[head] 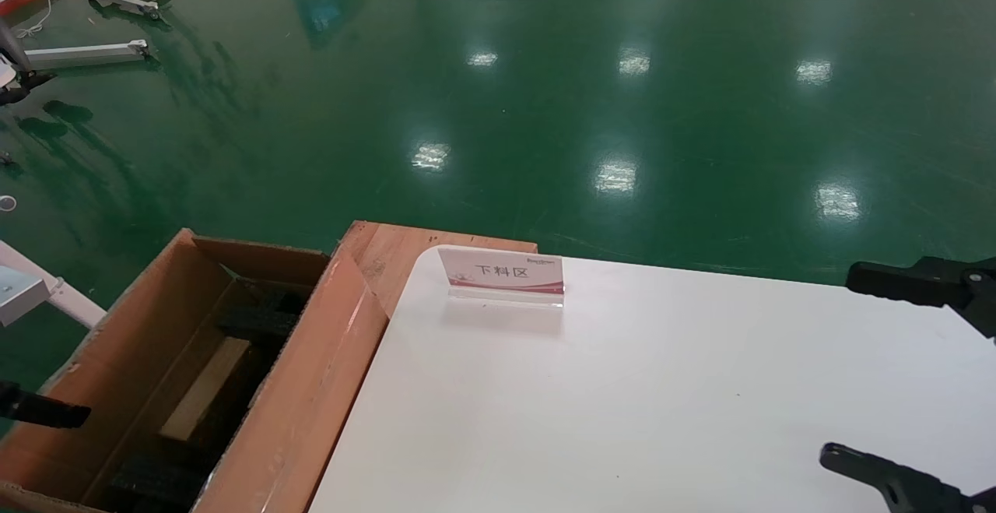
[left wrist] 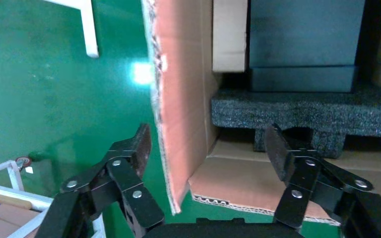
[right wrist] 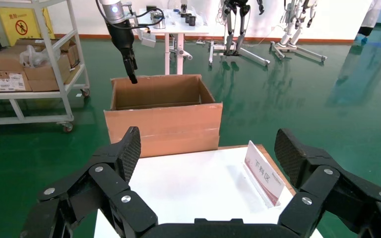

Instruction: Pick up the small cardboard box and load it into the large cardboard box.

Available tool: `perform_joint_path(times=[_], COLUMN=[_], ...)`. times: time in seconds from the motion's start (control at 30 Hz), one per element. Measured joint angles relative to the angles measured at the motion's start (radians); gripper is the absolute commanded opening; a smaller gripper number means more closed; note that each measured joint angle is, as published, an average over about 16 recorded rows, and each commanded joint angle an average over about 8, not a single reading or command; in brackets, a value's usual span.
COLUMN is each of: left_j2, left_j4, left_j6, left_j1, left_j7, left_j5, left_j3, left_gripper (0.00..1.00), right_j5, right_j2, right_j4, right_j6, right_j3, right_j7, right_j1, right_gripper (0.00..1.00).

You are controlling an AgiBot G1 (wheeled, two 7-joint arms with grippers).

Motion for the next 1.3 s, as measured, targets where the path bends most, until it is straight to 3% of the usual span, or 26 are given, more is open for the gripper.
perform_joint_path(times=[0.3, 0.8, 1.07, 1.3], left_j2=[0.047, 0.094, 0.135, 0.181], left_j4=[-0.006, -0.020, -0.020, -0.013], left_j6=[0.002, -0.053, -0.055, -0.043], left_j1=[-0.047, -0.120, -0.033, 0.126], left_j7=[0.095, 0.439, 0.524, 0.595], left_j5=[-0.082, -0.503, -0.616, -0.677], left_j3=[-0.049, -0.195, -0.291, -0.448], left_gripper=[1.00, 1.00, 1.00, 1.00], right_j5=[0.000, 0.000, 0.000, 0.000], right_j2=[0.000, 0.000, 0.001, 0.001], right_j4=[0.000, -0.001, -0.001, -0.002], right_j6=[0.000, 0.000, 0.000, 0.000], right_j3=[0.000, -0.001, -0.001, -0.001], right_j7=[0.000, -0.001, -0.001, -0.001], right_j1=[0.000, 0.000, 0.000, 0.001], right_gripper=[1.00, 1.00, 1.00, 1.00])
